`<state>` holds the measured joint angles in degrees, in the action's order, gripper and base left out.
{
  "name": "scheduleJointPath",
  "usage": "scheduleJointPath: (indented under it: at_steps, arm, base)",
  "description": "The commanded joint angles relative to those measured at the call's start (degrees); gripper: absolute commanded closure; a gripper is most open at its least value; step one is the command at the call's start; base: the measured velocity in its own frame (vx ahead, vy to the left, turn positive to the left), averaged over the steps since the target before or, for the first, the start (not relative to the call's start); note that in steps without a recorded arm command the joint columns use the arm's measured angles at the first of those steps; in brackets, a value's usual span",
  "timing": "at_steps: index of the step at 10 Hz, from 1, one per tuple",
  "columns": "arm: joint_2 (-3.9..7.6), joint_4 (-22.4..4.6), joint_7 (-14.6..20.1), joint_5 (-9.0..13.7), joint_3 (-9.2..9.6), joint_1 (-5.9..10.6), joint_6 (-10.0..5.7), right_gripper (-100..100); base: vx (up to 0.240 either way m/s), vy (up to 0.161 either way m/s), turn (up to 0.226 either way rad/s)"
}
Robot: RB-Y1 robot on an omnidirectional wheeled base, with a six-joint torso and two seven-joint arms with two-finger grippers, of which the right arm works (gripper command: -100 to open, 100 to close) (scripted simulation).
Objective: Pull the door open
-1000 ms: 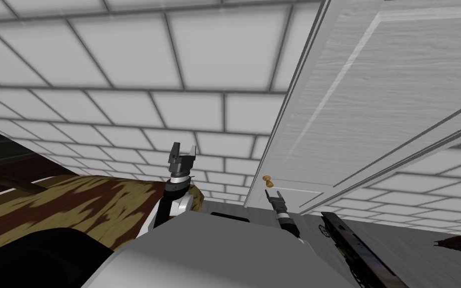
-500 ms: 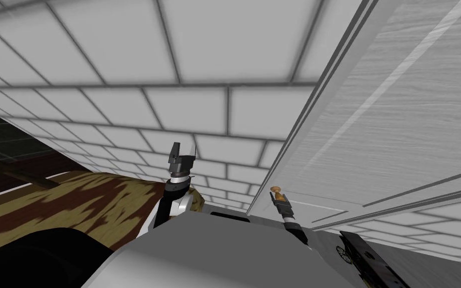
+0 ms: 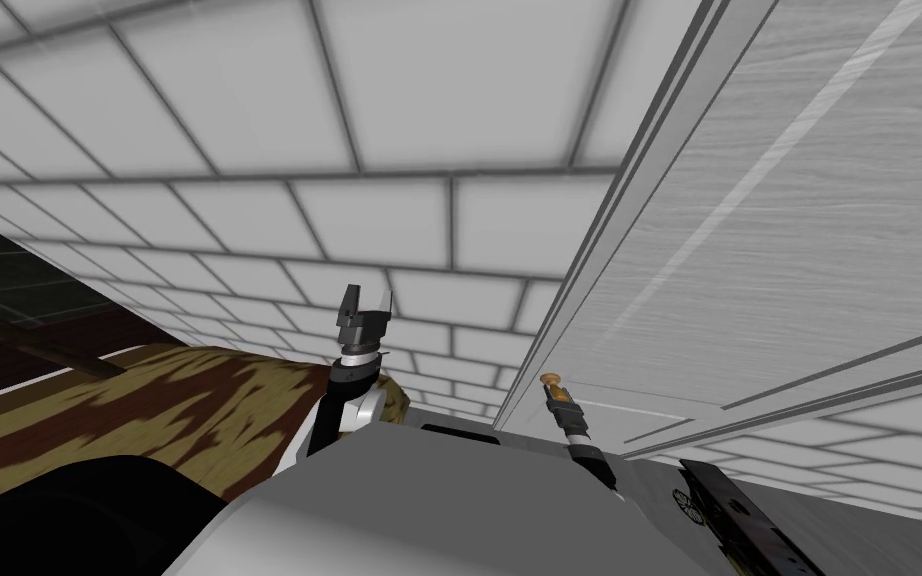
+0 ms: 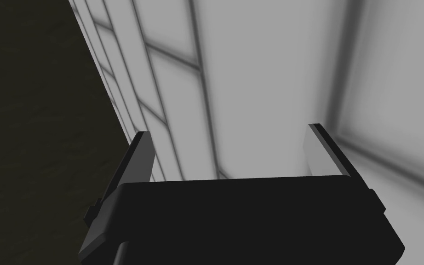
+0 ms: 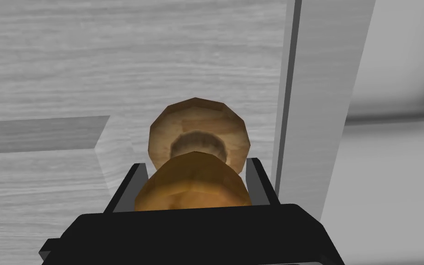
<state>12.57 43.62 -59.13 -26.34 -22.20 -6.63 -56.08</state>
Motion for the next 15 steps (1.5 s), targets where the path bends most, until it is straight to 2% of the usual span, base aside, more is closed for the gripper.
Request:
scheduleJointPath:
  at_steps: [1,8,13,14,15]
  arm:
    - [-0.17,0.0,0.0,0.0,0.11,-0.02,-0.14,100]
    - [0.09,-0.8,8.3,3.1,2.40,1.07,0.27,100]
    - [0.19,-1.6,16.4,6.0,4.72,2.13,0.53,100]
    - [0.19,-1.6,16.4,6.0,4.72,2.13,0.53,100]
    - [0.21,-1.8,18.6,6.7,5.30,2.40,0.59,100]
  base:
    - [0.000,0.000,0.000]
    - [-0.045,-0.012,0.016]
    - [-0.057,-0.017,0.020]
    - [-0.035,-0.009,0.005]
    - [-0.034,-0.007,0.001]
